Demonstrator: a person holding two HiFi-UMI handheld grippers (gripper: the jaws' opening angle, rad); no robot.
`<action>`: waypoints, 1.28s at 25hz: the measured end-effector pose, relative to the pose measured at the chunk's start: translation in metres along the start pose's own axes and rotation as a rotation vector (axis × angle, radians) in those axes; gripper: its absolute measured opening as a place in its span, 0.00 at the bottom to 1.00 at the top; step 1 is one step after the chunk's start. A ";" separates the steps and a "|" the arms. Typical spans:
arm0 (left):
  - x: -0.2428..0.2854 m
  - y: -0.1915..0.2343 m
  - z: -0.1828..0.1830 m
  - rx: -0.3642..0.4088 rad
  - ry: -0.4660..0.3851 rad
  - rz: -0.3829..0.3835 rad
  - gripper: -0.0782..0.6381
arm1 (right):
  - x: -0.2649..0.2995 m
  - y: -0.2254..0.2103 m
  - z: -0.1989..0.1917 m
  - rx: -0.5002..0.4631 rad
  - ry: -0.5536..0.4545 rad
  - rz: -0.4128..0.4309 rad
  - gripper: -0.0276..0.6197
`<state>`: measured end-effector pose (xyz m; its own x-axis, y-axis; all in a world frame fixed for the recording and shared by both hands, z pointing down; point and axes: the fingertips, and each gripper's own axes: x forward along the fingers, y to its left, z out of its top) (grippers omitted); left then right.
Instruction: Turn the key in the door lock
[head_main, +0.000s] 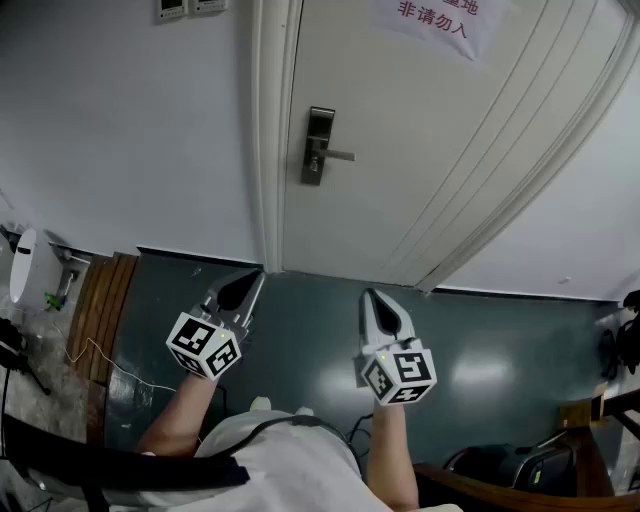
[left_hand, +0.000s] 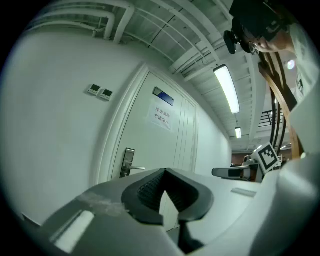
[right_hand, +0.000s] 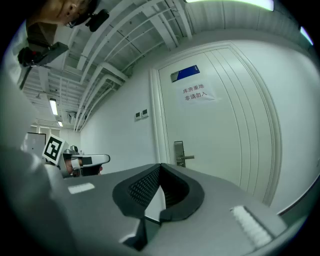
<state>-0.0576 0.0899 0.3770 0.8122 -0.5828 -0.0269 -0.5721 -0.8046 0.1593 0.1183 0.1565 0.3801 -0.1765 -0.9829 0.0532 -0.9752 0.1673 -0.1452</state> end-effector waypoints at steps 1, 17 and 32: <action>0.000 0.001 0.000 0.000 -0.002 0.005 0.12 | 0.001 0.000 0.000 0.000 0.000 0.000 0.05; 0.011 0.002 -0.004 0.004 0.008 0.036 0.12 | 0.009 -0.008 -0.007 0.030 0.004 0.008 0.06; 0.022 -0.034 -0.021 0.024 0.034 0.073 0.12 | -0.016 -0.026 -0.018 0.030 0.028 0.077 0.05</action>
<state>-0.0181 0.1070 0.3922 0.7711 -0.6365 0.0171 -0.6325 -0.7626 0.1355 0.1442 0.1694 0.4006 -0.2545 -0.9646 0.0687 -0.9543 0.2390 -0.1792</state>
